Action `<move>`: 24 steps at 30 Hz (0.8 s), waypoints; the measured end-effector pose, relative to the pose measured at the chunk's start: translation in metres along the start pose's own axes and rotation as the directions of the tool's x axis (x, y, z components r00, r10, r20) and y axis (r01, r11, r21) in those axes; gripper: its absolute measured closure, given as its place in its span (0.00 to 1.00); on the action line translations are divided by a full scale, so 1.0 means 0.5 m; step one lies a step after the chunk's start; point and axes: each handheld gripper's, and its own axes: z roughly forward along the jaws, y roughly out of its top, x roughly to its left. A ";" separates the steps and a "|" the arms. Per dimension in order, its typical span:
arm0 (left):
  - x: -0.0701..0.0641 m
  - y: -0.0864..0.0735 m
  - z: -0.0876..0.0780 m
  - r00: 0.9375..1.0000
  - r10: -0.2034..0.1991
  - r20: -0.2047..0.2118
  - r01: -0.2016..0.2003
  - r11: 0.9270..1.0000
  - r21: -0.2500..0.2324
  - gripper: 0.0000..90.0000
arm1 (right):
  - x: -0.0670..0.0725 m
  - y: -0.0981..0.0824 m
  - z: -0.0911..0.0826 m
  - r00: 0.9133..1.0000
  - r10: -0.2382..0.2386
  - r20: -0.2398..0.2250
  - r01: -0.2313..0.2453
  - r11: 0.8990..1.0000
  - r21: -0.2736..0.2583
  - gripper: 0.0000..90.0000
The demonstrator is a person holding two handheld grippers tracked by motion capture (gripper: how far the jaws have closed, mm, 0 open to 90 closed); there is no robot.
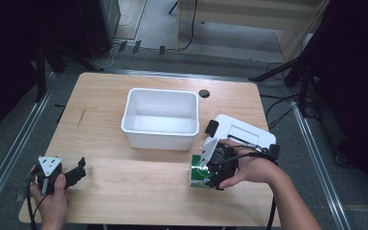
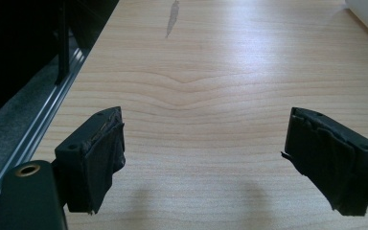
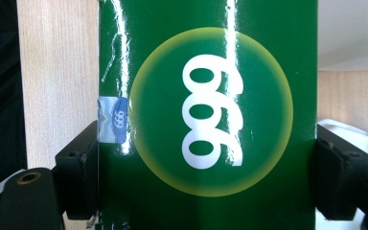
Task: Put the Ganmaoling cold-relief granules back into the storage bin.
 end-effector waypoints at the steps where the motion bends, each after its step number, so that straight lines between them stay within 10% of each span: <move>1: 0.000 0.000 0.000 1.000 -0.002 0.001 0.002 1.000 -0.001 0.16 | -0.001 -0.001 -0.004 1.000 0.004 0.000 -0.004 1.000 0.002 0.18; 24: -0.002 0.000 0.001 1.000 0.014 0.003 -0.014 1.000 -0.005 0.16 | -0.057 -0.022 -0.085 0.997 0.048 0.056 -0.047 0.999 -0.019 0.18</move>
